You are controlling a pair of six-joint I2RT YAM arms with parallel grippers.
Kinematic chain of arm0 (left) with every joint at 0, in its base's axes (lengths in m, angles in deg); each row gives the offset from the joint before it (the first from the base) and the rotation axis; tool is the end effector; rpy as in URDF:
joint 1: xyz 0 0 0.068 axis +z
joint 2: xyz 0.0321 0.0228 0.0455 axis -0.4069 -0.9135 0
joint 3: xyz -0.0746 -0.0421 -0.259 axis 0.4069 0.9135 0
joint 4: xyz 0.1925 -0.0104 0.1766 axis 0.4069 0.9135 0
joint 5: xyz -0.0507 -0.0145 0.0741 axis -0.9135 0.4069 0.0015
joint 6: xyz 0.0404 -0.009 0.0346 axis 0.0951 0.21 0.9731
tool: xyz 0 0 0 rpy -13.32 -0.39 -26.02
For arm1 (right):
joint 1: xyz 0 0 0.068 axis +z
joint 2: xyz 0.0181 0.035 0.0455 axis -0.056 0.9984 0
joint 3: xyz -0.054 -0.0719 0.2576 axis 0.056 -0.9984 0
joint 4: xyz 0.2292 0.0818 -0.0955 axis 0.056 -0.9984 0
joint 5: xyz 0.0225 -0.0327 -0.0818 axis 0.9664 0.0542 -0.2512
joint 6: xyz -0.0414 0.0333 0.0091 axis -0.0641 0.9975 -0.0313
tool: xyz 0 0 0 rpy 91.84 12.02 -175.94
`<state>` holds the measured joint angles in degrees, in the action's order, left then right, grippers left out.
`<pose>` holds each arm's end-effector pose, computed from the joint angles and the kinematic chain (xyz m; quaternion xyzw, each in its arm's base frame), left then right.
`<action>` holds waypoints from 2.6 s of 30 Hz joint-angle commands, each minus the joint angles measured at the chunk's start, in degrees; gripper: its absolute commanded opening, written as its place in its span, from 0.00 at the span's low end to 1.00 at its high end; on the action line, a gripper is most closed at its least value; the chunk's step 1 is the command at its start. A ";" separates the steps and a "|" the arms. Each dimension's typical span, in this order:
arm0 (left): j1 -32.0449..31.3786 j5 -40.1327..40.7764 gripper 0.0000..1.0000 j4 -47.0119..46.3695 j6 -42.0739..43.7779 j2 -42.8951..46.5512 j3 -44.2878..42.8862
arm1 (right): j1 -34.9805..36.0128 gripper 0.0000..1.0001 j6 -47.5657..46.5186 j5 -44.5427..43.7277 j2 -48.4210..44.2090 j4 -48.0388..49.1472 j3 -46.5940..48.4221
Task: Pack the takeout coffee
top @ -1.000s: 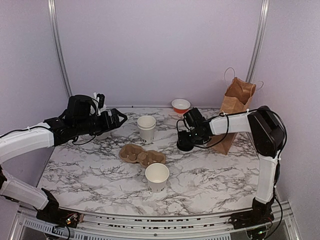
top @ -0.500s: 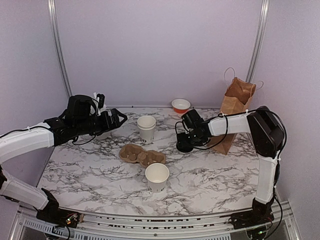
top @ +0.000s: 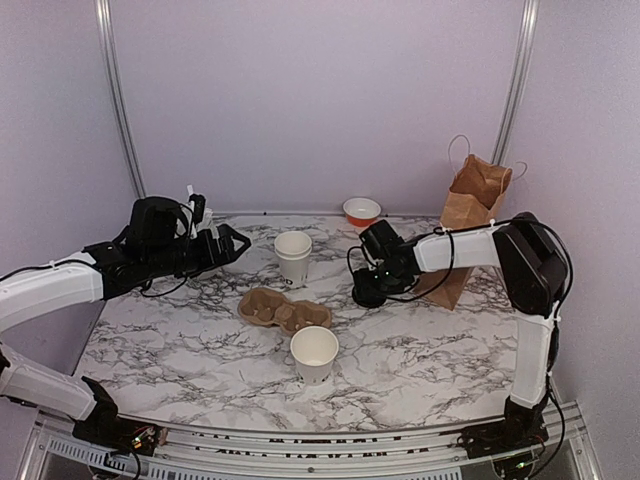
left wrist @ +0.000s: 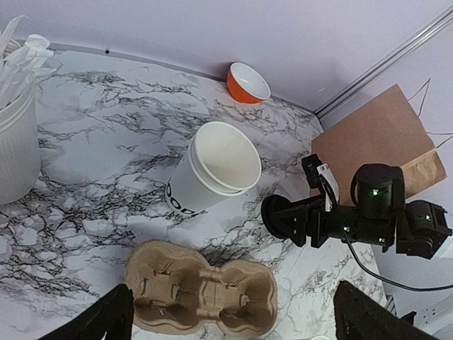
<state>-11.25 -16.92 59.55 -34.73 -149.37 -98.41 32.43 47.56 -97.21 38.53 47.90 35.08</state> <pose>0.2316 -0.1664 0.2952 0.0068 0.8219 -0.3556 0.4450 0.3420 0.2385 0.1471 -0.1027 0.9579 0.0547 0.2626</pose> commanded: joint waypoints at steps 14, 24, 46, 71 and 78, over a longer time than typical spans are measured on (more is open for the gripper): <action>-2.32 -1.44 0.99 -3.59 -0.21 3.08 5.64 | 4.28 0.63 -2.34 2.11 -13.61 -9.83 1.66; -3.14 -2.40 0.99 -7.08 -3.39 4.38 10.46 | 13.54 0.63 -4.63 2.08 -23.04 -16.18 1.01; -7.21 -0.49 0.99 -2.32 -4.01 7.19 12.54 | 33.00 0.64 -4.24 -1.31 -21.93 -20.05 3.85; -8.32 -0.37 0.99 -2.34 -3.17 5.03 11.98 | 35.15 0.64 -5.16 -1.13 -16.81 -20.92 6.73; -8.59 -0.62 0.99 -2.29 -2.95 4.40 11.79 | 35.27 0.64 -5.01 -2.26 -15.73 -21.77 6.33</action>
<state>-19.34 -17.77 56.23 -38.62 -144.26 -86.43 67.14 42.57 -97.86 21.72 27.42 39.52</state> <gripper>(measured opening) 0.993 0.695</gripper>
